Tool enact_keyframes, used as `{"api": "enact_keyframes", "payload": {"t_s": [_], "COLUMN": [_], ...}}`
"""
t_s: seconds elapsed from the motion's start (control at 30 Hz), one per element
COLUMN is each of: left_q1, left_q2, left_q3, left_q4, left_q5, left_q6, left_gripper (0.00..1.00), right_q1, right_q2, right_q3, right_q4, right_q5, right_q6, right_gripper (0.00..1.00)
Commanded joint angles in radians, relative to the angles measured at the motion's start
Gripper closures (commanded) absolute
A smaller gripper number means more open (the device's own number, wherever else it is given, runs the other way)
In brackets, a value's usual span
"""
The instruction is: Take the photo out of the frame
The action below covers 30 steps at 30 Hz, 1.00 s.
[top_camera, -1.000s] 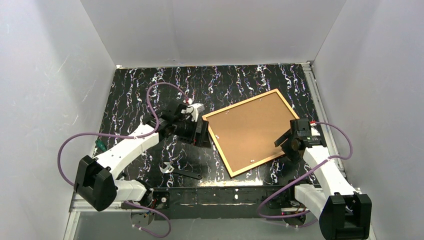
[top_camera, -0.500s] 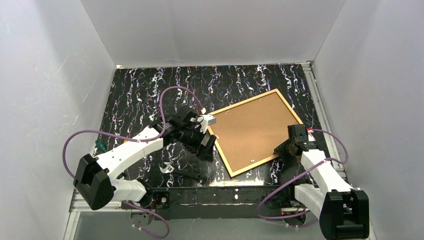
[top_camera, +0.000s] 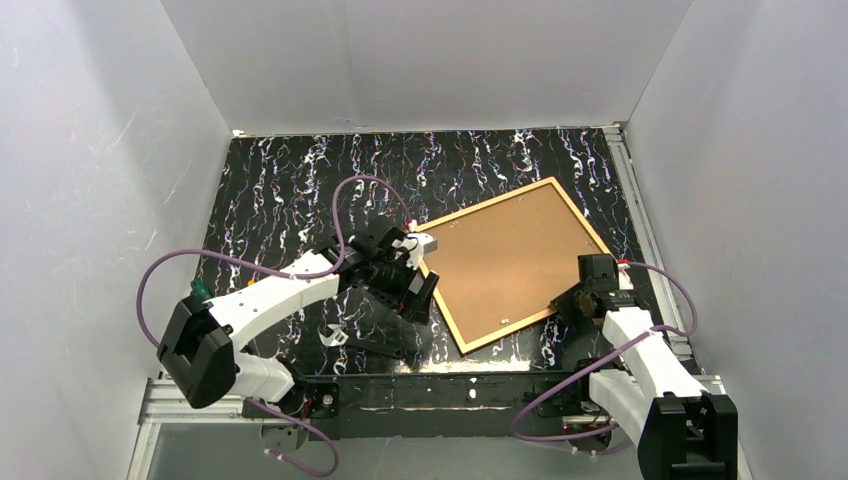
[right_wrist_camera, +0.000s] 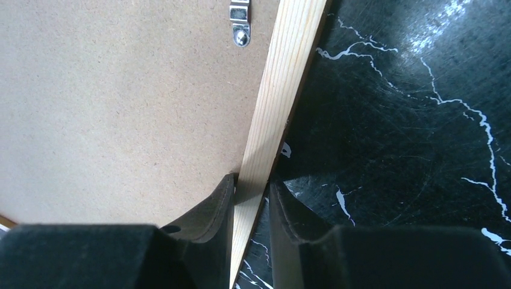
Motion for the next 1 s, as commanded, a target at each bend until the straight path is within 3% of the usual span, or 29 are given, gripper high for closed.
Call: {"api": "enact_keyframes", "payload": {"t_s": [0.0, 0.1, 0.4, 0.7, 0.97], "left_q1": [-0.082, -0.186, -0.439, -0.515, -0.537], "left_q2": [-0.025, -0.063, 0.051, 0.136, 0.231], "left_q3": [-0.035, -0.105, -0.054, -0.09, -0.113], "left_q4": [0.034, 0.158, 0.315, 0.524, 0.624], "left_q5": [-0.122, -0.271, -0.529, -0.52, -0.646], "left_q6": [0.065, 0.165, 0.443, 0.536, 0.688], "left_gripper": [0.03, 0.02, 0.02, 0.03, 0.02], "right_q1": [0.001, 0.001, 0.0, 0.0, 0.001], "right_q2": [-0.036, -0.055, -0.122, -0.13, -0.15], "right_q3": [-0.017, 0.003, 0.09, 0.132, 0.17], "right_q4": [0.043, 0.041, -0.052, -0.059, -0.071], "right_q5": [0.004, -0.027, -0.117, -0.213, -0.225], "right_q6": [-0.038, -0.068, -0.038, 0.021, 0.018], "right_gripper": [0.89, 0.99, 0.99, 0.99, 0.99]}}
